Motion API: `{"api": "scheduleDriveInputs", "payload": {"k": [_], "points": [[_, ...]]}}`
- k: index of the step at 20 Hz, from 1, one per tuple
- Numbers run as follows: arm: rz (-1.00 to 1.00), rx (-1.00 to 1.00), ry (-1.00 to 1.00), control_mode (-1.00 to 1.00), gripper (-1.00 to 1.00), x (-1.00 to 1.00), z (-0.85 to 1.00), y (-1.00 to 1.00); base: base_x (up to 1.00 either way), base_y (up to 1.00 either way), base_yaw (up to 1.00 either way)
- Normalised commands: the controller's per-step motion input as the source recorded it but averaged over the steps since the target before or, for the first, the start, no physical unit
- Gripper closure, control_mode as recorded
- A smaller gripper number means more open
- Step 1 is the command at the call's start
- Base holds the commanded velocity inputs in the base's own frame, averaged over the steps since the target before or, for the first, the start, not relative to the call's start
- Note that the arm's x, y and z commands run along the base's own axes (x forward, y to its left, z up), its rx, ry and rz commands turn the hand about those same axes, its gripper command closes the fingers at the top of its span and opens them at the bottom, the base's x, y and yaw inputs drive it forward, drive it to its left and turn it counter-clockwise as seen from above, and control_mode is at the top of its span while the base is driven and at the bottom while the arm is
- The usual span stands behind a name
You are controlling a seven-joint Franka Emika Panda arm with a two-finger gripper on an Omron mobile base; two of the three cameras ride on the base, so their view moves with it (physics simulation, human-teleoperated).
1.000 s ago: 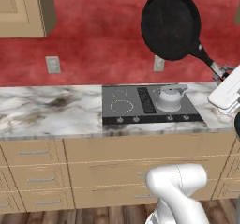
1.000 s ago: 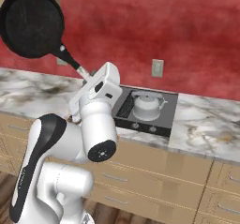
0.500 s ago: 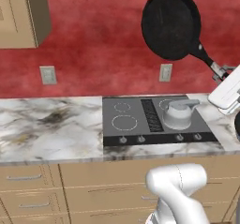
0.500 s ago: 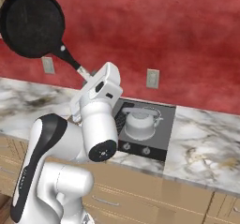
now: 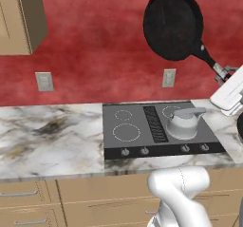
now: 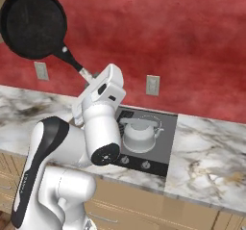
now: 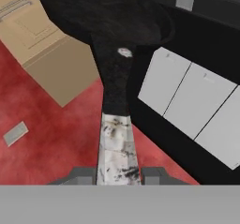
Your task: Pick the pan from the cabinet and place it on the stove. Then turn on the stove burner for the pan.
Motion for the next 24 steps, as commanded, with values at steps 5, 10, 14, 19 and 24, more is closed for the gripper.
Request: {"api": "scheduleDriveInputs", "payload": {"k": [5,10,14,19,24], "points": [[0.0,0.0,0.0,1.0,1.0,0.0,0.0,0.0,0.19,0.29,-0.11],[0.0,0.0,0.0,1.0,1.0,0.0,0.0,0.0,0.27,0.41,-0.11],[0.0,0.0,0.0,1.0,1.0,0.0,0.0,0.0,0.34,0.37,-0.09],[0.0,0.0,0.0,1.0,1.0,0.0,0.0,0.0,0.42,0.23,-0.06],[0.0,0.0,0.0,1.0,1.0,0.0,0.0,0.0,0.36,0.16,-0.05]]}}
